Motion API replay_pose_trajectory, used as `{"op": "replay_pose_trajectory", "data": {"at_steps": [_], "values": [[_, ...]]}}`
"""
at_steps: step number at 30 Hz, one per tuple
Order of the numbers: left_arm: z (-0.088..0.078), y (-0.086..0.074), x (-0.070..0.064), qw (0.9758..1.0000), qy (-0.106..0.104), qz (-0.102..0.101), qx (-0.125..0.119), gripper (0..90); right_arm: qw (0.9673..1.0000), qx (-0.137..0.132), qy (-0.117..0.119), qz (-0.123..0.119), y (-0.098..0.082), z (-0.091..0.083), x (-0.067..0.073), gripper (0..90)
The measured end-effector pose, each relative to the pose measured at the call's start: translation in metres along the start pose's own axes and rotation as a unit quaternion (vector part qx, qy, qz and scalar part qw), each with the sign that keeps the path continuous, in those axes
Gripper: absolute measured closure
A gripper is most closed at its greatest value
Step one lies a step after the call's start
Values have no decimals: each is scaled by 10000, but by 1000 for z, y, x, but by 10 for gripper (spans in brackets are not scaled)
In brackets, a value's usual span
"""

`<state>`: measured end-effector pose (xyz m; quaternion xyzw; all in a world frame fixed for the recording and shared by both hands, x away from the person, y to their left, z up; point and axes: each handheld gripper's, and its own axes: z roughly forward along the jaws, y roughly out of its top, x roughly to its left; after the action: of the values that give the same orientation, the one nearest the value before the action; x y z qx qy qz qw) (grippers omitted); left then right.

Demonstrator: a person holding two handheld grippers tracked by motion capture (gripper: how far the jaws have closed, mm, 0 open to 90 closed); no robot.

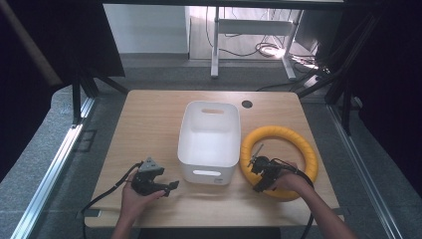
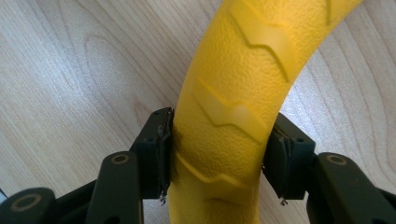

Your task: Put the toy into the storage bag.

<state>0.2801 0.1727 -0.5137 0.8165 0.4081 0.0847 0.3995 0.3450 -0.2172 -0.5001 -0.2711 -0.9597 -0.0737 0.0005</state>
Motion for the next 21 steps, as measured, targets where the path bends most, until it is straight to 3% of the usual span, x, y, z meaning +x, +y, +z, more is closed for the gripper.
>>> {"op": "replay_pose_trajectory", "data": {"at_steps": [3, 10, 14, 17, 21], "values": [[0, 0, 0, 10000, 14, 3, 5, 201, 10000, 53, -10, 1, 1, 0, 0, 489], [0, 0, 0, 10000, 26, 9, 5, 201, 9996, -101, 225, 126, -2, -2, -6, 498], [1, 0, 0, 10000, 25, 8, 17, 201, 9971, -448, 559, 273, -7, -10, -14, 500], [0, 0, 0, 10000, 28, 6, 12, 201, 9962, -564, 594, 308, -8, -14, -17, 500], [0, 0, 0, 10000, 30, 4, 7, 201, 9898, -1018, 876, 466, -14, -28, -26, 501]]}}
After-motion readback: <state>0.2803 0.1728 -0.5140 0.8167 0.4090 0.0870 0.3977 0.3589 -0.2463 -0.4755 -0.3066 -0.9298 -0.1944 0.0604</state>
